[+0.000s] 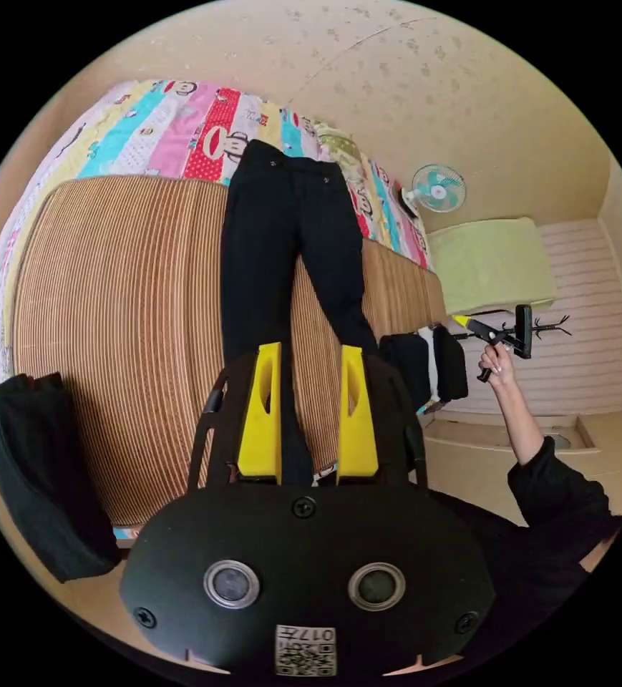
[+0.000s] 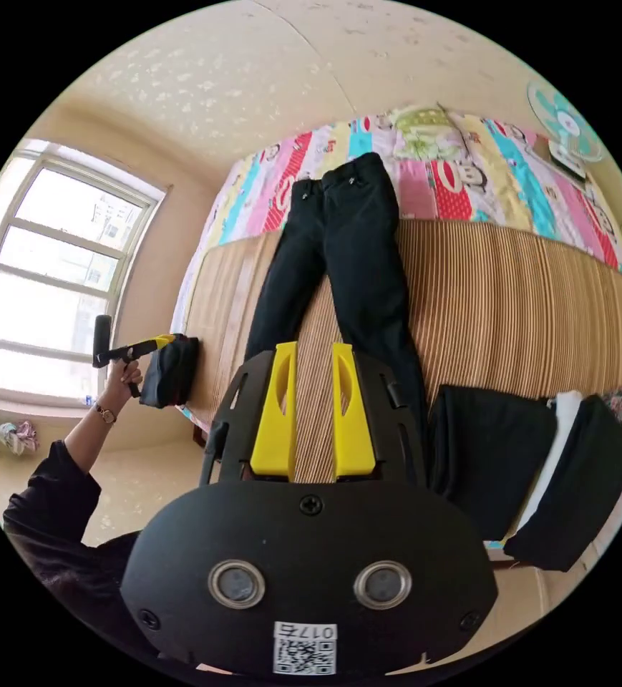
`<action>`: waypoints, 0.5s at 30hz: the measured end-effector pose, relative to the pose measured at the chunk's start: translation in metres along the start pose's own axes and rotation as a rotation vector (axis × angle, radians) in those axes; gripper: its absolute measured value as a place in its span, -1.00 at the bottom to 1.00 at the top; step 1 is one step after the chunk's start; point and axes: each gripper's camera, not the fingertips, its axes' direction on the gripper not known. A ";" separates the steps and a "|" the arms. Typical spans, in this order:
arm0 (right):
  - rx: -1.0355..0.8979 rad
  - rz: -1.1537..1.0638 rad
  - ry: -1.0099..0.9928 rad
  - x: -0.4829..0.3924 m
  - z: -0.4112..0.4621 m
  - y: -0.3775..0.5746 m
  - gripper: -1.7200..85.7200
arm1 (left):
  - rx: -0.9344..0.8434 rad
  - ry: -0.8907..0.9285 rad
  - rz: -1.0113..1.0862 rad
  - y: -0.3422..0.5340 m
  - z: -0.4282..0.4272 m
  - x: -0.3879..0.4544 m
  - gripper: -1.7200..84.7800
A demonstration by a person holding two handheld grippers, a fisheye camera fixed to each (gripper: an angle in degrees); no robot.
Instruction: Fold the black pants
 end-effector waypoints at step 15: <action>-0.259 0.295 0.211 0.173 0.146 0.203 -0.82 | -0.306 0.343 -0.075 0.175 0.173 -0.092 -0.89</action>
